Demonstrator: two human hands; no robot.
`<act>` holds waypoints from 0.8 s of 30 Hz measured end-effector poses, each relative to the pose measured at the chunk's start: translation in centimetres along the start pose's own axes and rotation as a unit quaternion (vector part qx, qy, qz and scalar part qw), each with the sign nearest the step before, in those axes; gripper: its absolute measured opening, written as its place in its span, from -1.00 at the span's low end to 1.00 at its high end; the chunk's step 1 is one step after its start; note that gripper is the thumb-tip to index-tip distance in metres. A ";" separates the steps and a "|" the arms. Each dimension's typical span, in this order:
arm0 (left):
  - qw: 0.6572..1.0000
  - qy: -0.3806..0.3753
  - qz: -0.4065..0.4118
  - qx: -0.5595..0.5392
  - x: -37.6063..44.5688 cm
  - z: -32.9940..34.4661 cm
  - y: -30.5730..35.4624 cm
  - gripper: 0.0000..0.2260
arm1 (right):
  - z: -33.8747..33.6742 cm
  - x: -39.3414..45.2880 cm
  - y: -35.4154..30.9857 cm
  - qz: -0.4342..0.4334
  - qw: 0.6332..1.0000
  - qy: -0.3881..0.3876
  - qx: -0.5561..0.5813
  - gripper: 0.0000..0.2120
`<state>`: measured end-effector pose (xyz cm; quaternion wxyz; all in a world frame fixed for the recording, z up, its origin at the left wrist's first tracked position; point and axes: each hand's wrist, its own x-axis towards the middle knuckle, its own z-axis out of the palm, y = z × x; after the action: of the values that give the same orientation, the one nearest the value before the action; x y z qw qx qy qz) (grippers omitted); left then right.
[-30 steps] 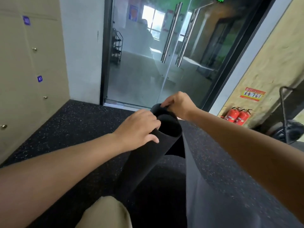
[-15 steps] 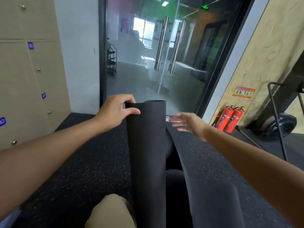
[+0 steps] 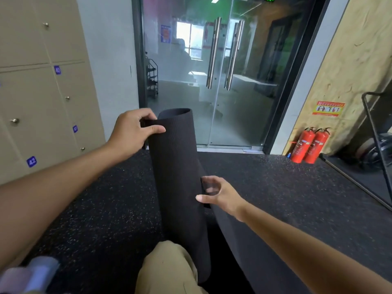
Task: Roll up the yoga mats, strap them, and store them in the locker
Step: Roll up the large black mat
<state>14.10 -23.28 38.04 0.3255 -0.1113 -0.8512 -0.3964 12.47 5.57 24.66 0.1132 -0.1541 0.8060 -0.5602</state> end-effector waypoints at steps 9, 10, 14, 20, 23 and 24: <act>0.996 0.090 -0.005 -0.005 1.3 -4.4 -0.9 -0.79 | 8.1 0.5 -0.2 -0.002 0.994 0.084 -0.065 0.12; 0.995 0.104 -0.006 -0.008 1.5 -4.9 -0.9 -0.81 | 8.0 1.5 -0.3 -0.004 0.994 0.082 -0.069 0.01; 0.989 0.145 -0.008 -0.018 2.8 -8.0 -1.3 -0.79 | 6.1 5.1 -4.0 -0.065 0.980 0.128 -0.140 -0.56; 0.982 0.185 -0.014 -0.018 4.5 -13.4 -0.2 -0.76 | 2.1 11.1 -12.6 -0.140 0.939 0.168 -0.265 -0.71; 0.978 0.206 -0.019 -0.015 5.3 -15.7 1.4 -0.78 | 1.0 13.6 -17.3 -0.173 0.923 0.182 -0.290 -0.75; 0.976 0.216 -0.017 -0.007 5.4 -16.5 1.8 -0.76 | 0.8 14.2 -19.0 -0.187 0.917 0.191 -0.295 -0.74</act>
<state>18.47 -34.78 50.48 0.4940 -0.0113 -0.7599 -0.4223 1.91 -6.68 42.07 -0.2006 -0.2184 0.8975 -0.3264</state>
